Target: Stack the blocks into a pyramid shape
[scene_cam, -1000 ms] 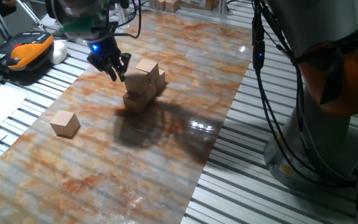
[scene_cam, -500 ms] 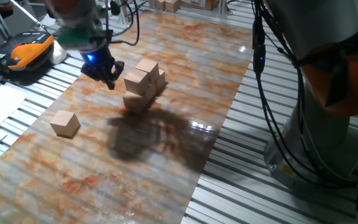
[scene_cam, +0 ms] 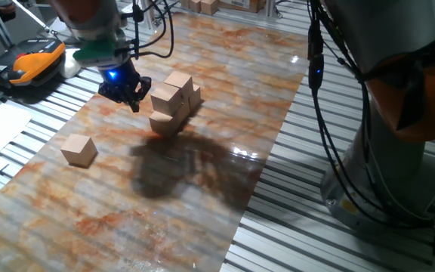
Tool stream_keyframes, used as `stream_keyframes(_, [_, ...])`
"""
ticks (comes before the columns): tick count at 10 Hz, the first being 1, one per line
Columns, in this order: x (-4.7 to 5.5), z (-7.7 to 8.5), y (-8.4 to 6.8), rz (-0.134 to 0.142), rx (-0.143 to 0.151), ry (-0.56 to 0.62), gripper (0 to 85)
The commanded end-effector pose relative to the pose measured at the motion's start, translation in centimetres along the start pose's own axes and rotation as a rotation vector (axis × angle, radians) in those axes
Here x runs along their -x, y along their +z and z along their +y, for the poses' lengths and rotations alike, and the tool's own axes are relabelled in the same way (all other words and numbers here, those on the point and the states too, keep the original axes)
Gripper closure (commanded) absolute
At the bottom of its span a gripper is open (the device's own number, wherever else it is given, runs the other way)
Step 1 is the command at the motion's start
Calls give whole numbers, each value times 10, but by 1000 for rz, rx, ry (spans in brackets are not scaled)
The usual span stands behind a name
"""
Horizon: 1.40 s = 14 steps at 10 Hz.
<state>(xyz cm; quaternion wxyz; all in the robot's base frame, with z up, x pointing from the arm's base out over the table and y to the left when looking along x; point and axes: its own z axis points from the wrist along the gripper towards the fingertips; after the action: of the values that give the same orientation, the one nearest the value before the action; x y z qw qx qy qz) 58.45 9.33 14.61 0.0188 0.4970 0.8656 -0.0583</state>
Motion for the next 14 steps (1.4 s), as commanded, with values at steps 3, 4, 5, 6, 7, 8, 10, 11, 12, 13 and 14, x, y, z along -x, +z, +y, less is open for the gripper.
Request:
stream_keyframes(3, [1,0,0,-46,-35,-66,850])
stream_keyframes(4, [1,0,0,-24,10,-118,850])
stream_keyframes(5, [1,0,0,-10,40,-171,850])
stream_keyframes(6, [1,0,0,-5,56,-225,850])
stream_keyframes(7, [1,0,0,13,83,-266,850])
stream_keyframes(8, [1,0,0,25,101,-308,850])
stream_keyframes(10, [1,0,0,40,106,-405,850])
stream_keyframes(11, [1,0,0,65,124,-434,850])
stream_keyframes(12, [1,0,0,42,101,-452,850])
stream_keyframes(13, [1,0,0,37,86,-467,850])
stream_keyframes(14, [1,0,0,50,95,-474,850])
